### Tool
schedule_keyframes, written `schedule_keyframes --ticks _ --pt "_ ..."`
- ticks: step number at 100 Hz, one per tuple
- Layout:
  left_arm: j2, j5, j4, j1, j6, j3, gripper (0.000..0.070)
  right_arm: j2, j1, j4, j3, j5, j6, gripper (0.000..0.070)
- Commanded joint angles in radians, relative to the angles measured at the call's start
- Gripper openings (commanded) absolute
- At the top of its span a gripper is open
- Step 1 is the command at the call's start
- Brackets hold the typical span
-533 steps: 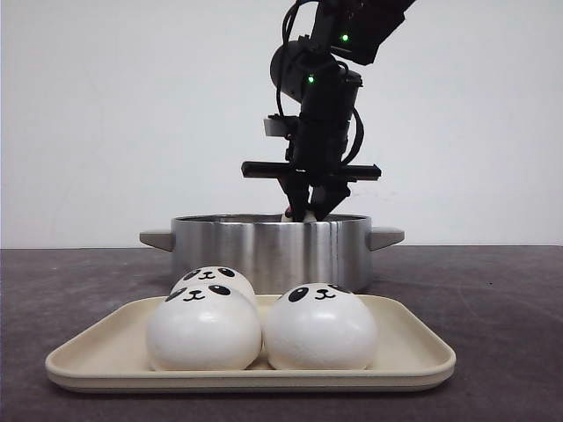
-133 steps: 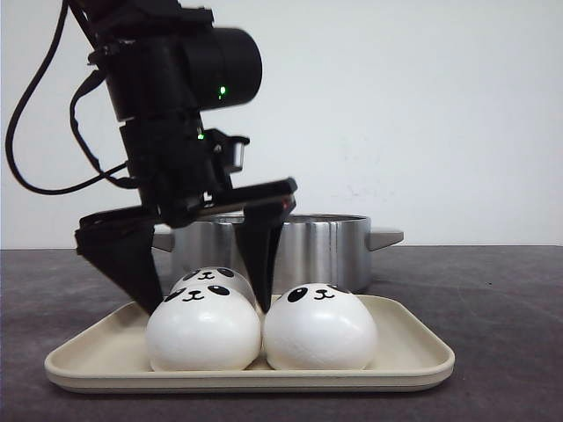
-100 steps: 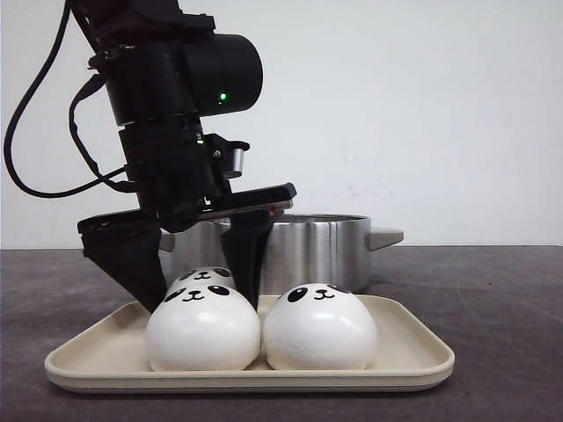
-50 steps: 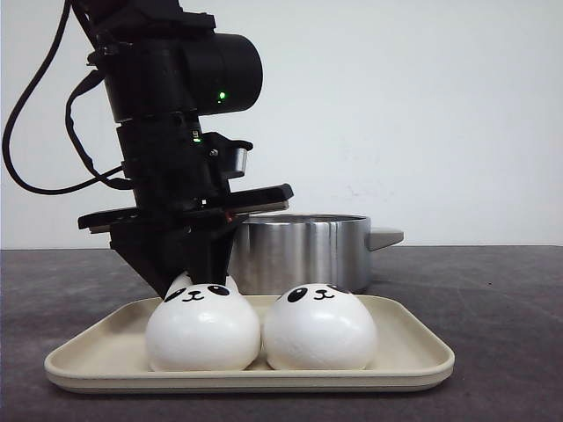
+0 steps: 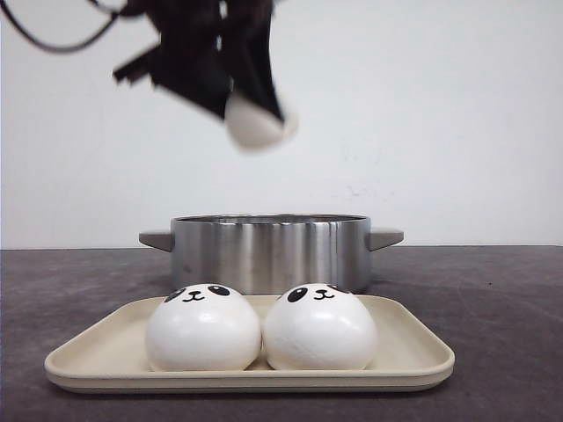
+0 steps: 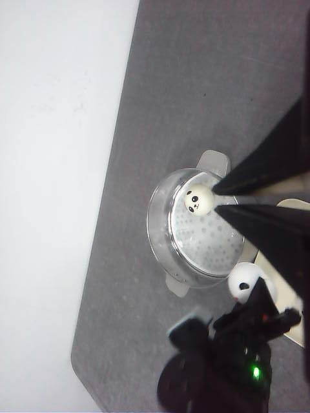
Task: Steam buns
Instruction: 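Carry the bun into the steel pot and open the left gripper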
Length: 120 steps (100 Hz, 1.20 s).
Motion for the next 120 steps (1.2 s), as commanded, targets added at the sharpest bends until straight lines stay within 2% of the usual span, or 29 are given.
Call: schedule_keyframes --ticks 1,32,76,120 --pt "-0.023 -0.007 0.05 -0.008 0.023 0.019 0.0 0.008 0.013 0.009 0.021 0.005 0.009 0.0016" --pt "-0.007 -0.007 0.056 0.082 0.023 0.145 0.0 0.009 0.013 0.009 0.021 0.012 0.009 0.0016" --pt "0.179 0.022 0.037 0.203 0.023 0.317 0.0 0.01 0.013 0.009 0.021 0.012 0.005 0.0016" --pt "0.38 0.051 0.047 0.288 0.02 0.325 0.0 0.011 0.013 -0.003 0.021 0.012 0.005 0.0016"
